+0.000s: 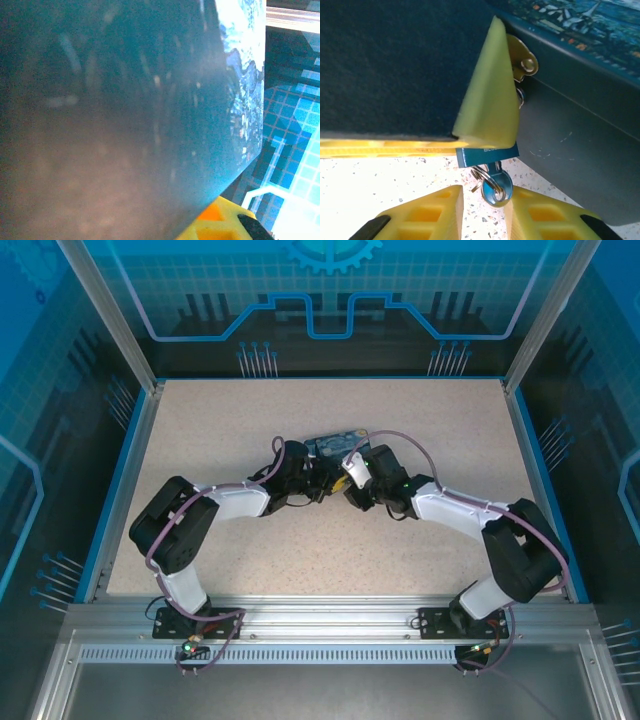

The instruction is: Unlock a padlock with a key

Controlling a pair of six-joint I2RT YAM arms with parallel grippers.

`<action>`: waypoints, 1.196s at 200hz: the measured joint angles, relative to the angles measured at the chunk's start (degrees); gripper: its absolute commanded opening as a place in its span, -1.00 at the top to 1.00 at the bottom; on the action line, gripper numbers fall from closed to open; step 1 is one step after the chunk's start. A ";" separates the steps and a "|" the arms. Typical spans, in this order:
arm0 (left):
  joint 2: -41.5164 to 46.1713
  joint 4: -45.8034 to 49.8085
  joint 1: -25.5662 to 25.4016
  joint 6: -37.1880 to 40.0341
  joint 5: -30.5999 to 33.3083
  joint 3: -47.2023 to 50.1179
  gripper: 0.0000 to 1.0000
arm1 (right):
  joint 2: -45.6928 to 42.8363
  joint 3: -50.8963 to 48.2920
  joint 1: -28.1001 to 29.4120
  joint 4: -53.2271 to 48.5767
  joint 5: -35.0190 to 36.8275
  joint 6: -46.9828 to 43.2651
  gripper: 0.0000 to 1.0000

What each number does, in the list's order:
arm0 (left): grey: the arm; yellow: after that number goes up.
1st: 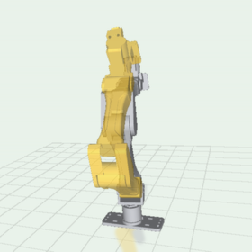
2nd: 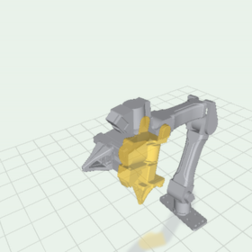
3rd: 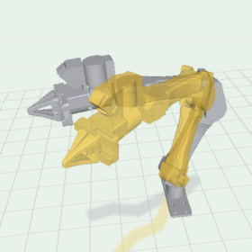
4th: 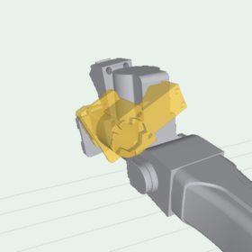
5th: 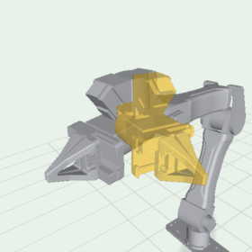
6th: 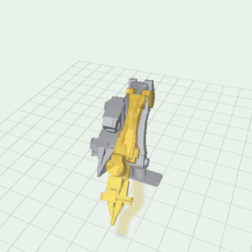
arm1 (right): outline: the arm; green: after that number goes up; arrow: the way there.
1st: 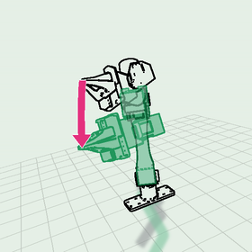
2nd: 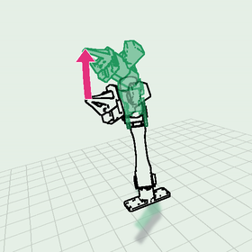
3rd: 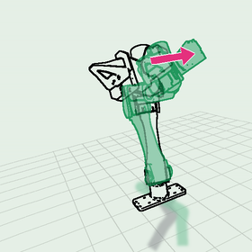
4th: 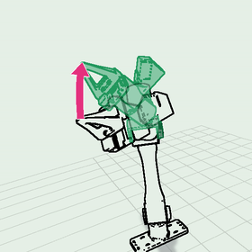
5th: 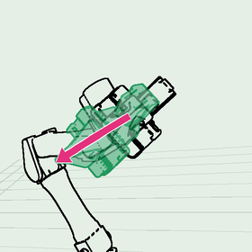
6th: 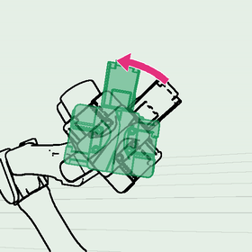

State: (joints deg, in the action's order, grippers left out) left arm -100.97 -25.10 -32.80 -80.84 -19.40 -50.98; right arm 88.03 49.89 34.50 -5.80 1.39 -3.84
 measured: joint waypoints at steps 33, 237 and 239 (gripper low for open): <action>0.09 0.26 0.07 0.07 -0.07 0.00 1.00 | 0.09 0.02 -0.15 0.35 0.52 0.48 0.81; 0.15 0.48 0.55 0.24 -0.26 -0.02 1.00 | -6.86 1.53 -6.43 -0.79 -11.54 2.86 0.14; 0.15 0.48 0.55 0.24 -0.28 -0.02 1.00 | -6.93 1.53 -6.43 -0.81 -11.47 2.84 0.14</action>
State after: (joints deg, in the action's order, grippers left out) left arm -100.82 -24.62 -32.25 -80.60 -19.68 -51.00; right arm 81.10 51.42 28.08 -6.61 -10.09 -0.99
